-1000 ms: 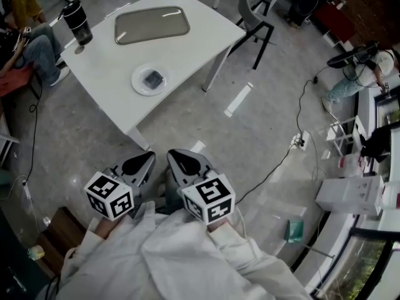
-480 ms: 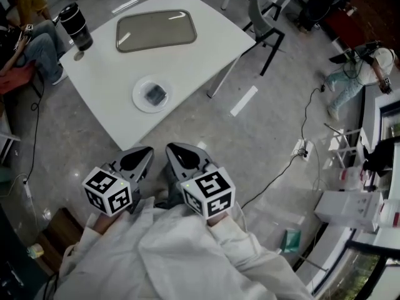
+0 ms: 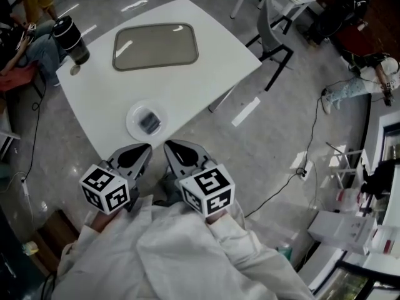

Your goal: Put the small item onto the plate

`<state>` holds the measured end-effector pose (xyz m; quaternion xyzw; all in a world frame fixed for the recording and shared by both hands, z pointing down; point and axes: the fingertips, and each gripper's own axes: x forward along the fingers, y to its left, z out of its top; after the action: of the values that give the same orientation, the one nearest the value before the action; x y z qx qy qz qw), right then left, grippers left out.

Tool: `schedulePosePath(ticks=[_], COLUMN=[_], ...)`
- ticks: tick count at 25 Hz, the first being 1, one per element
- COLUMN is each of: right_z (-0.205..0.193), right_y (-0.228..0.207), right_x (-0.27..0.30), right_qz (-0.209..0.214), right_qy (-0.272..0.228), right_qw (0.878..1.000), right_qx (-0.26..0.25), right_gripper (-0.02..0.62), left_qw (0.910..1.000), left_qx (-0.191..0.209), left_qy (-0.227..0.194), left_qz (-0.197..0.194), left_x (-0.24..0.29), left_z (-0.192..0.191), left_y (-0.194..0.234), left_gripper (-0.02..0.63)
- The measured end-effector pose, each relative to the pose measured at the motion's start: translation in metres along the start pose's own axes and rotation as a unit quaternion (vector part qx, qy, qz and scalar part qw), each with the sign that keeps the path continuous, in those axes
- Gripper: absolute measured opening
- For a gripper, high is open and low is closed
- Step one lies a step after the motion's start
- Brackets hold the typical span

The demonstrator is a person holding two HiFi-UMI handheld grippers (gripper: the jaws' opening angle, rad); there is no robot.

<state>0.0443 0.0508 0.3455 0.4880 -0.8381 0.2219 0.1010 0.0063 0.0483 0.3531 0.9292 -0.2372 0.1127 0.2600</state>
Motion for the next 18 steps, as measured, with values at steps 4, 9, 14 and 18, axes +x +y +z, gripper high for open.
schedulePosePath(ticks=[4, 9, 14, 18], right_z=[0.010, 0.013, 0.015, 0.010], right_y=[-0.022, -0.045, -0.053, -0.052], right_x=[0.015, 0.028, 0.039, 0.042], right_qz=[0.022, 0.044, 0.060, 0.071], right_qy=[0.011, 0.027, 0.037, 0.043], right_qw=[1.000, 0.998, 0.997, 0.996], right_qx=[-0.012, -0.027, -0.028, -0.027], right_gripper=[0.015, 0.015, 0.015, 0.015], left_qw=[0.9999, 0.9998, 0.9993, 0.9987], left_qx=[-0.005, -0.009, -0.022, -0.031], left_qy=[-0.005, -0.009, -0.012, -0.015], left_qz=[0.008, 0.015, 0.029, 0.037], left_x=[0.027, 0.055, 0.062, 0.063], left_z=[0.015, 0.024, 0.025, 0.024], left_y=[0.011, 0.018, 0.027, 0.033], left_gripper=[0.011, 0.011, 0.011, 0.011])
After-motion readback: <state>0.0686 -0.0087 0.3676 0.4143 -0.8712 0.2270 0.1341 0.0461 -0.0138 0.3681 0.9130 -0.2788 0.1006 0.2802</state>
